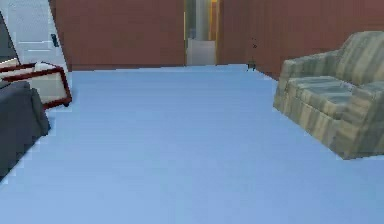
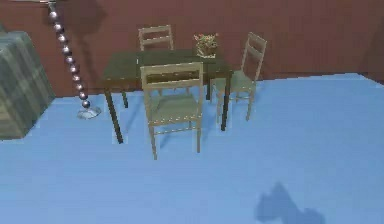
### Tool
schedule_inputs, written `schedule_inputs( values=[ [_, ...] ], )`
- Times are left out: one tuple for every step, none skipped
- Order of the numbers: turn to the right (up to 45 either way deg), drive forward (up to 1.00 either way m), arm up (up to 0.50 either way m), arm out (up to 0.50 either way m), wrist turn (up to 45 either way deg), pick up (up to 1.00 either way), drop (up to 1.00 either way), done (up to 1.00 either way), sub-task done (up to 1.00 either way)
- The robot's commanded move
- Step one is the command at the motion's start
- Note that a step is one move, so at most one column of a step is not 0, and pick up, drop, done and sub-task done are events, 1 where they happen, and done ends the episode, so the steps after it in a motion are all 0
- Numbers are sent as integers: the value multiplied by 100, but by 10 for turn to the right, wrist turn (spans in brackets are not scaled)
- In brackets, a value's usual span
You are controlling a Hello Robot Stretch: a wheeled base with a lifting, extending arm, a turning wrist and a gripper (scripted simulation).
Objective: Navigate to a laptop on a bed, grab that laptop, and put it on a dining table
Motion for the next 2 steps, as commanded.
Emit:
schedule_inputs(
  values=[
    [0,100,0,0,0,0,0,0,0],
    [0,100,0,0,0,0,0,0,0]
  ],
)
